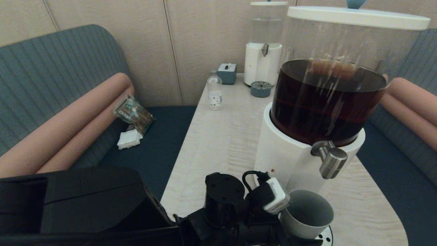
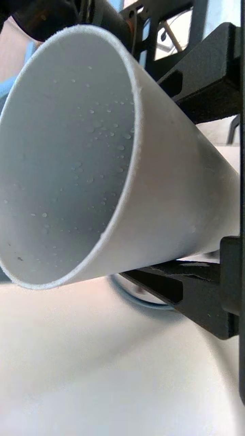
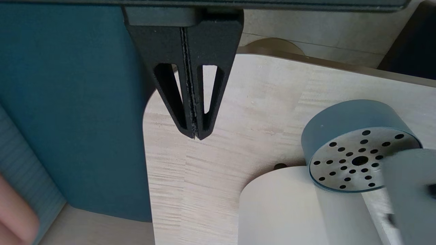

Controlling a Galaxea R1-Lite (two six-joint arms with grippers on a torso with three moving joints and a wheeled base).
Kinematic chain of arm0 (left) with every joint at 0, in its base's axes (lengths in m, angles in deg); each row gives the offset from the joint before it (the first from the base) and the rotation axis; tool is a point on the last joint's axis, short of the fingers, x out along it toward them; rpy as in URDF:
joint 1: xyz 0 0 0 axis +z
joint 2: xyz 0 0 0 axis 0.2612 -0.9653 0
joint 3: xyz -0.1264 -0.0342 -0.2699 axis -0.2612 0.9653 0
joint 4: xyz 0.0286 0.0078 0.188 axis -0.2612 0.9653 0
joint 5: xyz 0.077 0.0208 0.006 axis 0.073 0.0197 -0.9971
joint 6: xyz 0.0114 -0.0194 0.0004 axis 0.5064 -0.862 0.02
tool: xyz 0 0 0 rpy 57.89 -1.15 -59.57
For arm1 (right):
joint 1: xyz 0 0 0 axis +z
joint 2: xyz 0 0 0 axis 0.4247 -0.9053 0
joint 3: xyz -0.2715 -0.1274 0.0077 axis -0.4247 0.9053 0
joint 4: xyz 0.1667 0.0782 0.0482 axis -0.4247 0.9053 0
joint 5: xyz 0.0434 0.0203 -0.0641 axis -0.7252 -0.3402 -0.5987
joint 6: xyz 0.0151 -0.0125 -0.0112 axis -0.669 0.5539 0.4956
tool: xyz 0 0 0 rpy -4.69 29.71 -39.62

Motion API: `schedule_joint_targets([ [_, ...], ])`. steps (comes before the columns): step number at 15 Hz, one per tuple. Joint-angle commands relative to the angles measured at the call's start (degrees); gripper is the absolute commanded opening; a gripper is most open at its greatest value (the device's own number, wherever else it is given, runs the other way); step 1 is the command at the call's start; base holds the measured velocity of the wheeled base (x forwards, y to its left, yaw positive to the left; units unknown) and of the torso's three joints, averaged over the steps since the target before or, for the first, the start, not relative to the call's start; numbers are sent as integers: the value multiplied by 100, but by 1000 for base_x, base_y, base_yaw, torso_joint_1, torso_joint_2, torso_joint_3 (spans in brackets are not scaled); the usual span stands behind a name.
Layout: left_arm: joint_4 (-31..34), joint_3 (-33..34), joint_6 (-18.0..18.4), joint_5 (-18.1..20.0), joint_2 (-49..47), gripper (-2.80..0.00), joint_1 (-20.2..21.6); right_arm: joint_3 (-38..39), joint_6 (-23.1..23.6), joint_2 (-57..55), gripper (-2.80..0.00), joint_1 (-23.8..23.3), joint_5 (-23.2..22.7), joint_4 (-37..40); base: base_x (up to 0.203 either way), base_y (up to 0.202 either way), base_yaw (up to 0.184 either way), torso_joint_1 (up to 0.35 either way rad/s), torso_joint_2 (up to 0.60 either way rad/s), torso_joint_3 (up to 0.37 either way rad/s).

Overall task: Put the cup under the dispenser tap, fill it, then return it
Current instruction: Place the cup next to the water dispenser

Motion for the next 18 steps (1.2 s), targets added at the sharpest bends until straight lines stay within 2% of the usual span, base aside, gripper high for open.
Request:
schedule_joint_targets([
  [1, -38, 350, -30, -67, 417, -280, 88, 53, 5, 11, -280, 0, -5, -1, 0, 0, 0, 0, 0, 0],
  [4, -54, 684, -334, -578, 763, -280, 377, 53, 1, 11, -280, 0, -5, -1, 0, 0, 0, 0, 0, 0],
  [6, -59, 908, -418, -744, 1071, -280, 698, 53, 5, 11, -280, 0, -5, -1, 0, 0, 0, 0, 0, 0],
  [11, -60, 1212, -521, -791, 1556, -280, 2140, 53, 4, 11, -280, 0, -5, -1, 0, 0, 0, 0, 0, 0],
  [13, -68, 968, -513, -756, 1399, -280, 2747, 53, 5, 11, -280, 0, -5, -1, 0, 0, 0, 0, 0, 0],
  [14, -102, 639, -502, -749, 1169, -280, 2933, 53, 5, 11, -280, 0, -5, -1, 0, 0, 0, 0, 0, 0],
  [18, -231, -564, -473, -751, 31, -280, 3336, 53, 5, 11, -280, 0, -5, -1, 0, 0, 0, 0, 0, 0],
])
